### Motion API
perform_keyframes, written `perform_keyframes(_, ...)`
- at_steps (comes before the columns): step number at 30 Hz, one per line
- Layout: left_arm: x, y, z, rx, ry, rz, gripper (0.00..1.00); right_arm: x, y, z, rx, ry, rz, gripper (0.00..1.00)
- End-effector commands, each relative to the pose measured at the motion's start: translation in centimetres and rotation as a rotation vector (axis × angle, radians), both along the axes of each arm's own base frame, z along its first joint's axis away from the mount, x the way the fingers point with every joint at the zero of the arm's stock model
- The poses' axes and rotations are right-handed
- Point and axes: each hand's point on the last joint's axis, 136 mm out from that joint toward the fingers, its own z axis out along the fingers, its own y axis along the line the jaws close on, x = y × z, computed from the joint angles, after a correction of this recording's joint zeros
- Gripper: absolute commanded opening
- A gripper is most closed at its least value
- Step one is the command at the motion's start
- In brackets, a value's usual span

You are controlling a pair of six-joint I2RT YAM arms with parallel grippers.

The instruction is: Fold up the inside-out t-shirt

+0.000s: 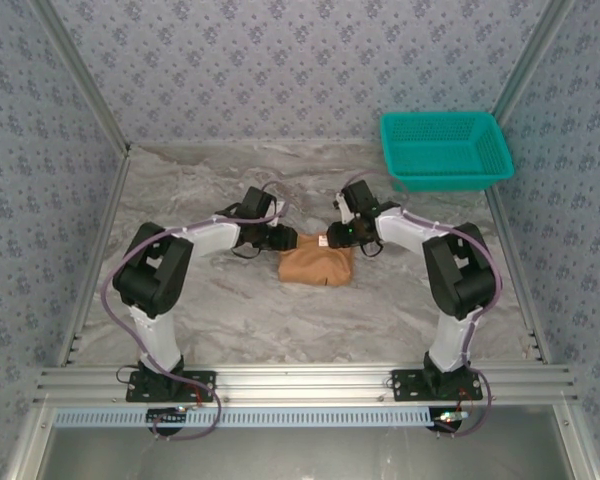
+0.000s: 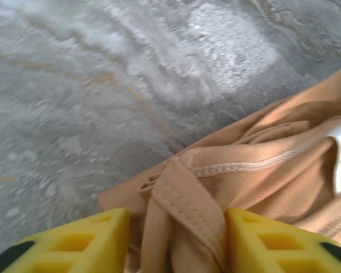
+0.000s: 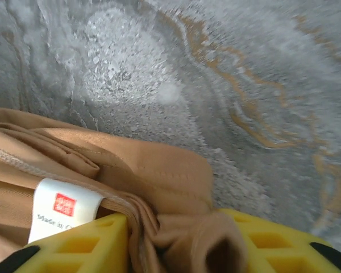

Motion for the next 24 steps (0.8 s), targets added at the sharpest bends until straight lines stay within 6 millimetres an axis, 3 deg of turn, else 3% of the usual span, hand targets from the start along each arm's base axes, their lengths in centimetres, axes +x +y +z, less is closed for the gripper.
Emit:
perform_keyframes(1,0.3,1.9,3.2,0.059,-0.065,0.046,0.54,0.4,-1.4,4.6,0.006,-0.069,-0.026,0.5)
perform_keyframes(5,-0.1,3.7,5.4,0.094,-0.117,0.114,0.67,-0.1,-1.9,7.6,0.032,-0.123,-0.03,0.58)
perform_keyframes(6,-0.2,4.1,6.0,0.097,-0.13,0.128,0.71,-1.1,-2.2,6.9,0.025,-0.11,-0.031,0.59)
perform_keyframes(8,-1.0,4.0,6.8,0.076,-0.143,0.124,0.75,-2.2,-1.2,7.3,0.071,-0.112,-0.002,0.6)
perform_keyframes(10,-2.3,2.6,7.3,0.002,-0.133,0.079,0.76,-3.3,0.6,7.2,0.142,-0.094,0.026,0.59)
perform_keyframes(13,-4.6,-1.4,7.9,-0.184,-0.081,-0.04,0.73,-4.2,3.2,6.1,0.224,-0.051,0.064,0.56)
perform_keyframes(16,-5.6,-3.7,6.7,-0.219,-0.031,-0.103,0.68,-4.1,4.3,4.5,0.279,0.016,0.05,0.51)
perform_keyframes(19,-6.5,-4.7,4.2,-0.199,0.022,-0.14,0.63,-4.1,4.1,2.5,0.276,0.068,0.021,0.46)
perform_keyframes(24,-9.5,-3.0,-1.1,-0.138,0.124,-0.128,0.61,-5.5,1.9,-2.0,0.216,0.192,-0.042,0.42)
